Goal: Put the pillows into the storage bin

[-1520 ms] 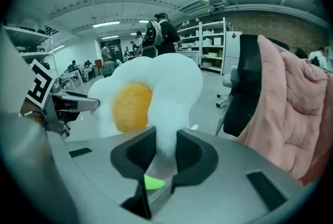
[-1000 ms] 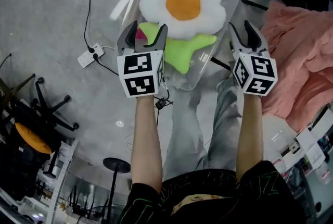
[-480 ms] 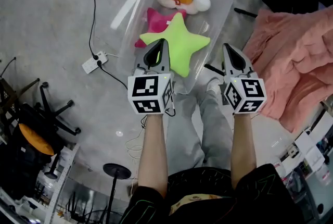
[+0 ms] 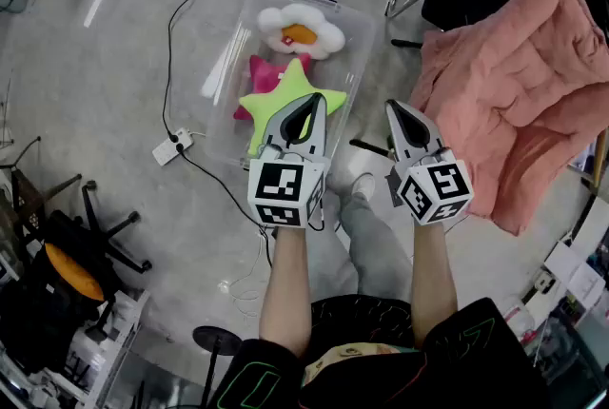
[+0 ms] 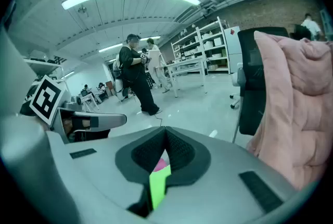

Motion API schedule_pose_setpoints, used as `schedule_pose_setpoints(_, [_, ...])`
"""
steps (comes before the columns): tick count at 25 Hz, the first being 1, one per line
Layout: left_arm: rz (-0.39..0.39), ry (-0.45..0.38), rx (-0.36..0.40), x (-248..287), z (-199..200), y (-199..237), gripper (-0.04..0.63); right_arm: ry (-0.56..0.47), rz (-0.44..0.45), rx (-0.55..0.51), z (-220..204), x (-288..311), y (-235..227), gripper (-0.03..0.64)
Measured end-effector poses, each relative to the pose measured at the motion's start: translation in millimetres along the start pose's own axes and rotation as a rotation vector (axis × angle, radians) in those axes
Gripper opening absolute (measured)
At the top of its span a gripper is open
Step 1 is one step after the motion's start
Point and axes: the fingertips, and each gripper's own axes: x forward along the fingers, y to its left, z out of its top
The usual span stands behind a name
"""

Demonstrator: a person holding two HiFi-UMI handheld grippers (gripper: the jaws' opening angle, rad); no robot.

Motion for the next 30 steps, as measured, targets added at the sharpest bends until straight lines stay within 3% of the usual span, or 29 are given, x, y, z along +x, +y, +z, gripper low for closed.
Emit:
schedule_pose_setpoints(9, [-0.105, -0.116, 0.14, -6.2, 68.0, -145.8, -0.005, -0.139, -0.138, 0.017, 64.7, -130.6, -63.9, 0.002])
schedule_pose_setpoints(15, [-0.215, -0.181, 0.219, -9.5, 102.9, -253.3, -0.005, -0.253, -0.27, 0.03, 103.9, -226.3, -107.3, 0.002])
schedule_pose_setpoints(21, [-0.278, -0.25, 0.269, -17.2, 131.8, -354.8, -0.005, -0.349, -0.4, 0.01, 135.1, -324.6, -149.9, 0.002])
schedule_pose_setpoints(30, [-0.353, -0.318, 0.348, -29.4, 164.7, -463.7, -0.005, -0.416, -0.55, -0.035, 159.3, -451.5, -194.8, 0.003])
